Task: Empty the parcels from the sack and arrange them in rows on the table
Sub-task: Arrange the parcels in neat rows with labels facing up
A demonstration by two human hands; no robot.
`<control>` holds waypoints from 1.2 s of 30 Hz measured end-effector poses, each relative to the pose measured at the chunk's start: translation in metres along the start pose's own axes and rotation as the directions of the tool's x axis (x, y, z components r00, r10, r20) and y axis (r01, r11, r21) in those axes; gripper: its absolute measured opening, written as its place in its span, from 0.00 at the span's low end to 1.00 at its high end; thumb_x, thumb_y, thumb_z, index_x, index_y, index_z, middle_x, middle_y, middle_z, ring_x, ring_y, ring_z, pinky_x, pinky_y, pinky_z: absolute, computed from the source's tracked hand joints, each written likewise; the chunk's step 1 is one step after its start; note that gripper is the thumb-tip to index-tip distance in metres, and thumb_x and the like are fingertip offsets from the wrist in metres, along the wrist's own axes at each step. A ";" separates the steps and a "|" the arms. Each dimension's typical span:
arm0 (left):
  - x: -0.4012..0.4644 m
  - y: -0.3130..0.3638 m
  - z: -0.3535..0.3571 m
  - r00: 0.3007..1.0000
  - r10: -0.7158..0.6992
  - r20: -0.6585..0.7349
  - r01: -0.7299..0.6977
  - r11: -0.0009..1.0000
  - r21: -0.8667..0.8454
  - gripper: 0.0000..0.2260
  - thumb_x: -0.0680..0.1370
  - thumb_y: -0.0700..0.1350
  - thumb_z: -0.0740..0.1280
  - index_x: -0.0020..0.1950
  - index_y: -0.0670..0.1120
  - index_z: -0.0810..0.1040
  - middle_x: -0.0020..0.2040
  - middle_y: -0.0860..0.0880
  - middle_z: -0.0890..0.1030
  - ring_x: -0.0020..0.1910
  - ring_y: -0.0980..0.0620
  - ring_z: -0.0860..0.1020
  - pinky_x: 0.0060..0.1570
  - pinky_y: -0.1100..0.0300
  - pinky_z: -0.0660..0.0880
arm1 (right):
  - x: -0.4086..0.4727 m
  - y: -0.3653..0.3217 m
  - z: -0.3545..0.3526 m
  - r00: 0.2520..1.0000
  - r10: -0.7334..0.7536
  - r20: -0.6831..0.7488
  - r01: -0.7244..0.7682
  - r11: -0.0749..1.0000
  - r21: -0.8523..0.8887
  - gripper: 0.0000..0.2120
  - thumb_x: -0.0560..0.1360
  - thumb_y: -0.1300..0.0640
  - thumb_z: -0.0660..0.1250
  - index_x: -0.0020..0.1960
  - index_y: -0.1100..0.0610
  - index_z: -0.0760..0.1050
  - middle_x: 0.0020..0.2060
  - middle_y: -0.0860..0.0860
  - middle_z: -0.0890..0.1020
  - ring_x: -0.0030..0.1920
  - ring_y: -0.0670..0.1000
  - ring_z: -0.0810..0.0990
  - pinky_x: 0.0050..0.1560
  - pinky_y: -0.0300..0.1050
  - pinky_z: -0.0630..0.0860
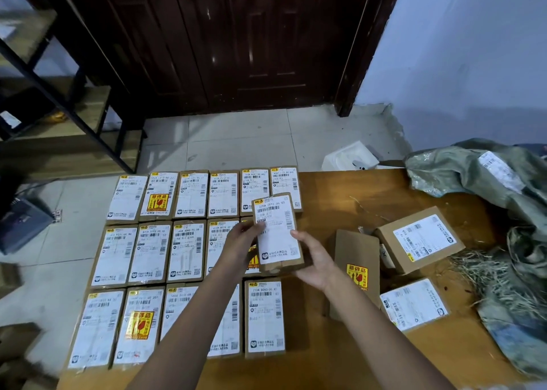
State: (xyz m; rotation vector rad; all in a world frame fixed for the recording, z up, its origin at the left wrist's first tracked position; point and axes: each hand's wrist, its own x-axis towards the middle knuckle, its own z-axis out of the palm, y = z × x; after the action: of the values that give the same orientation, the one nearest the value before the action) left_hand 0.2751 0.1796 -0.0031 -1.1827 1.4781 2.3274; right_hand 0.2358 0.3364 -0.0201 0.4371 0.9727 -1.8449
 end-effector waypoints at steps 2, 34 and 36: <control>0.001 -0.002 0.001 0.998 0.066 0.013 -0.066 0.997 0.041 0.06 0.76 0.40 0.70 0.52 0.44 0.77 0.51 0.46 0.83 0.52 0.46 0.80 0.54 0.48 0.76 | -0.002 0.000 -0.005 0.992 -0.070 -0.108 0.058 0.993 -0.108 0.35 0.60 0.50 0.76 0.65 0.60 0.74 0.59 0.62 0.81 0.58 0.61 0.79 0.54 0.53 0.77; 0.027 -0.045 -0.006 0.978 0.188 0.092 -0.186 0.580 0.793 0.25 0.76 0.46 0.68 0.71 0.43 0.67 0.69 0.46 0.71 0.67 0.48 0.70 0.62 0.55 0.71 | 0.030 0.011 -0.042 0.800 -0.441 -0.408 -0.222 0.414 -0.883 0.17 0.81 0.57 0.59 0.69 0.58 0.67 0.62 0.55 0.79 0.59 0.56 0.80 0.53 0.45 0.75; 0.026 -0.046 -0.006 0.978 0.187 0.097 -0.189 0.576 0.795 0.25 0.76 0.45 0.68 0.71 0.42 0.67 0.70 0.46 0.71 0.68 0.48 0.70 0.63 0.56 0.69 | 0.033 0.010 -0.039 0.781 -0.467 -0.415 -0.219 0.418 -0.882 0.17 0.81 0.57 0.59 0.69 0.58 0.67 0.62 0.56 0.79 0.58 0.57 0.80 0.52 0.45 0.77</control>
State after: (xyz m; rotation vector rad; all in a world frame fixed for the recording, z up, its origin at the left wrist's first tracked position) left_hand 0.2834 0.1907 -0.0540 -0.7565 2.3587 1.3581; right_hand 0.2252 0.3452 -0.0699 0.2489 2.3684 -0.9557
